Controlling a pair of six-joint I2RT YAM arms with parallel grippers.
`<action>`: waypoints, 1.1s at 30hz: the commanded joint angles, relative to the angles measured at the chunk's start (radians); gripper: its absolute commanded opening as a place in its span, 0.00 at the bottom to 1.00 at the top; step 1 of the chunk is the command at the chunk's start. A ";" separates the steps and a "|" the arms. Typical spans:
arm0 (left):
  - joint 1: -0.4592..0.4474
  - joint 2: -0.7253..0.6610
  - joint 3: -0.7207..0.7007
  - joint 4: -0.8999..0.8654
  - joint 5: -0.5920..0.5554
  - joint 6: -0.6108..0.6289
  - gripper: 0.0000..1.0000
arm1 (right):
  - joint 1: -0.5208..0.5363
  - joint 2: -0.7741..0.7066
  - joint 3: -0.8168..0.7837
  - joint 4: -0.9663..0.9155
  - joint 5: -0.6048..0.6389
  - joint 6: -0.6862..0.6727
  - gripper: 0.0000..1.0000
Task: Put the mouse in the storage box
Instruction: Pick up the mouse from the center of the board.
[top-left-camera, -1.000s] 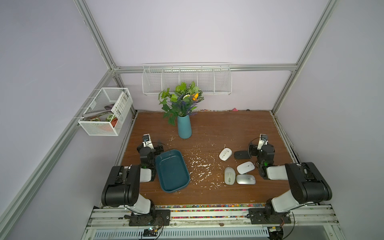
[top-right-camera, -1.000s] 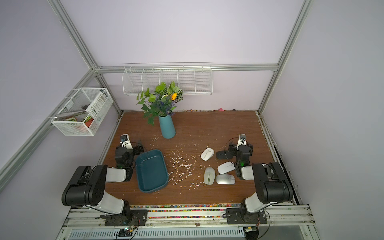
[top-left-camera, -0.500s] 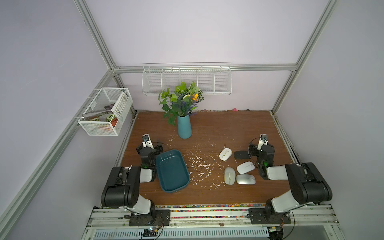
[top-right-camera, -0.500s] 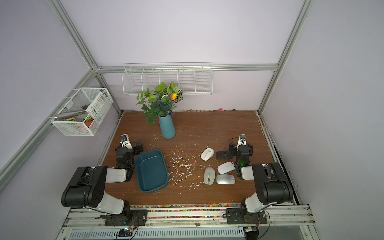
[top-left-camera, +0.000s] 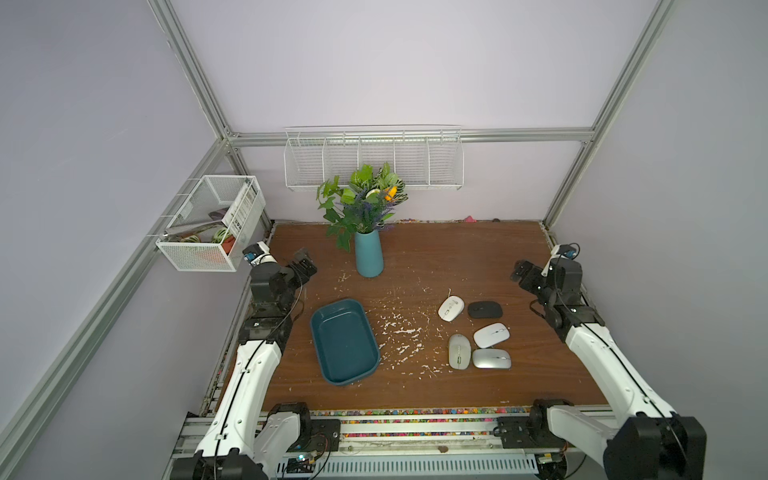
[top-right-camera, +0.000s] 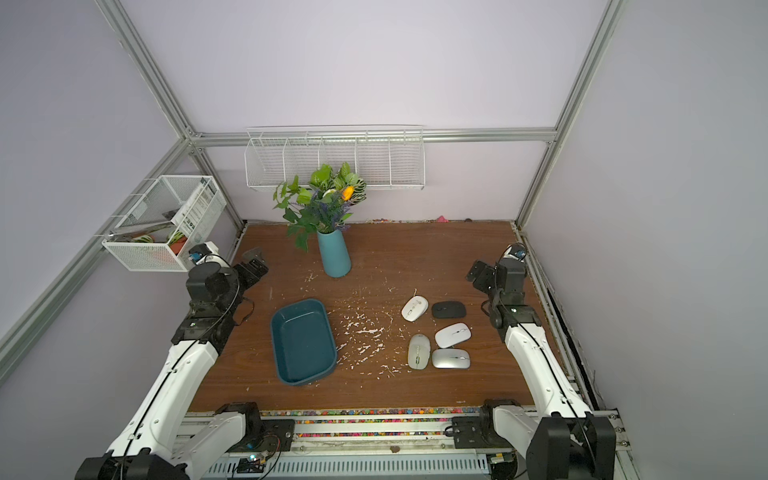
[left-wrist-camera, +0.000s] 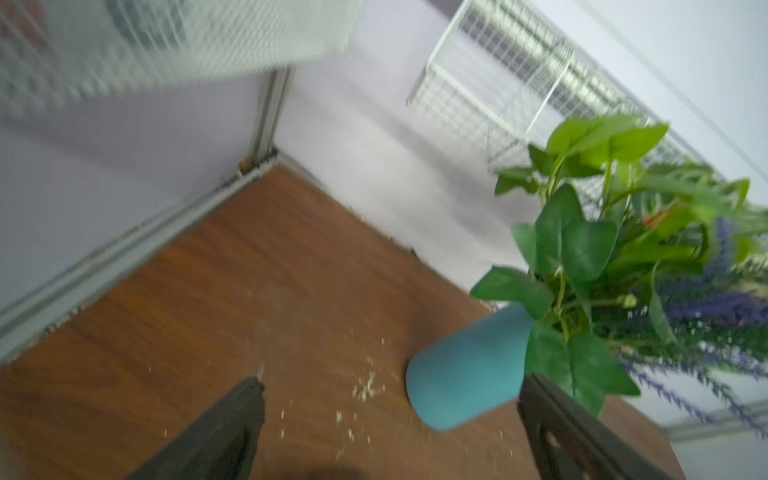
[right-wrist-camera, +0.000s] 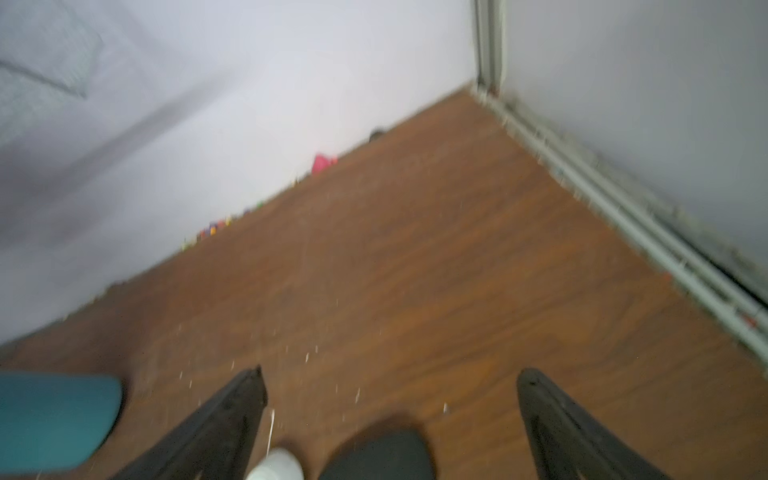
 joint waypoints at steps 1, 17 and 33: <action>0.002 0.009 0.101 -0.362 0.230 0.110 0.98 | 0.008 0.039 0.016 -0.368 -0.086 0.148 0.99; -0.028 -0.149 -0.037 -0.397 0.234 0.153 0.95 | 0.256 0.396 0.199 -0.359 0.036 0.661 0.96; -0.060 -0.175 -0.050 -0.391 0.210 0.146 0.95 | 0.276 0.675 0.395 -0.473 0.053 0.796 0.89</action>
